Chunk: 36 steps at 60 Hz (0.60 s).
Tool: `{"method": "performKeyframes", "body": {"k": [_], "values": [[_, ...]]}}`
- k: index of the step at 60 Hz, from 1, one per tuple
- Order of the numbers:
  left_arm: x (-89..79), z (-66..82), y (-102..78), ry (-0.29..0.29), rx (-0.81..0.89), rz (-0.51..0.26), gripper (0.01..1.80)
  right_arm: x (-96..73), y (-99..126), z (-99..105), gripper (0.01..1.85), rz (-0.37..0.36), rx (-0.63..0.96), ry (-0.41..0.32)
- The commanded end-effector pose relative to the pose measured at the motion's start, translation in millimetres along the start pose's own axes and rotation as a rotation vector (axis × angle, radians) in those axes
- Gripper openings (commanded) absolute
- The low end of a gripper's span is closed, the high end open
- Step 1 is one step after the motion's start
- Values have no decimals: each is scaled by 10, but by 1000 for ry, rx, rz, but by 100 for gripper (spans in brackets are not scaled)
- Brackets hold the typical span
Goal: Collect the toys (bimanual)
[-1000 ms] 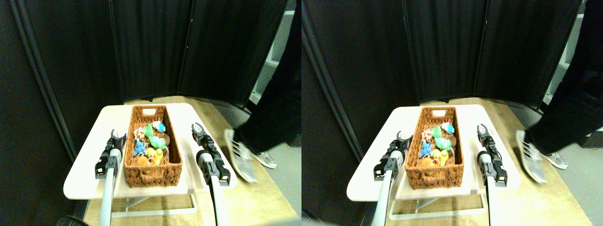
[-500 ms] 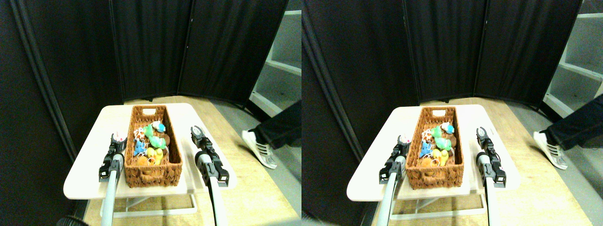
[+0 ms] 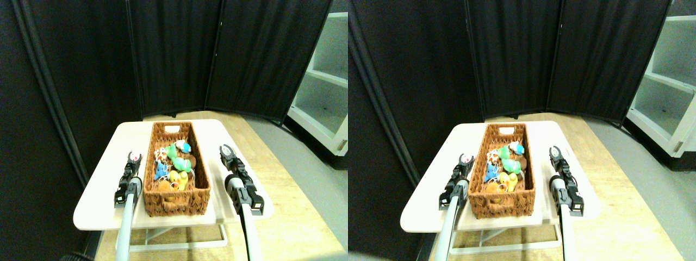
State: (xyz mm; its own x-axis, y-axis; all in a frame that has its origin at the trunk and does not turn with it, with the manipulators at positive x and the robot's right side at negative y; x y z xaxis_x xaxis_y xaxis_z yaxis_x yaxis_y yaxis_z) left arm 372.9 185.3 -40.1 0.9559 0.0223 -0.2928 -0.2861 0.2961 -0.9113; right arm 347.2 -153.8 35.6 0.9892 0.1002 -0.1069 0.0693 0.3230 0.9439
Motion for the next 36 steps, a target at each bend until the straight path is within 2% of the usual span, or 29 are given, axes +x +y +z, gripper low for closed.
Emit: {"method": "performKeyframes", "body": {"k": [1,10,16,18,27,28,29,31,36], "values": [[-45,76,-29,24,26,3,1,30,13,20,1,0,-18,-23],[-162,236,-188,46,63,-12,1,44,25,14,1,3,-20,-30],[-299,269,-409,55,50,-20,1,92,15,10,1,35,-22,-16],[-325,277,-475,76,41,-29,1,106,7,-1,1,37,-2,-17],[-439,231,-769,158,35,-67,1,145,-18,-50,1,30,20,-29],[-458,215,-834,191,46,-77,1,151,-17,-59,1,25,27,-31],[-458,215,-834,191,46,-77,1,151,-17,-59,1,25,27,-31],[-475,188,-915,230,49,-93,1,167,-23,-64,1,20,40,-26],[-508,137,-1050,246,51,-101,1,178,-27,-71,1,13,34,-31]]}}
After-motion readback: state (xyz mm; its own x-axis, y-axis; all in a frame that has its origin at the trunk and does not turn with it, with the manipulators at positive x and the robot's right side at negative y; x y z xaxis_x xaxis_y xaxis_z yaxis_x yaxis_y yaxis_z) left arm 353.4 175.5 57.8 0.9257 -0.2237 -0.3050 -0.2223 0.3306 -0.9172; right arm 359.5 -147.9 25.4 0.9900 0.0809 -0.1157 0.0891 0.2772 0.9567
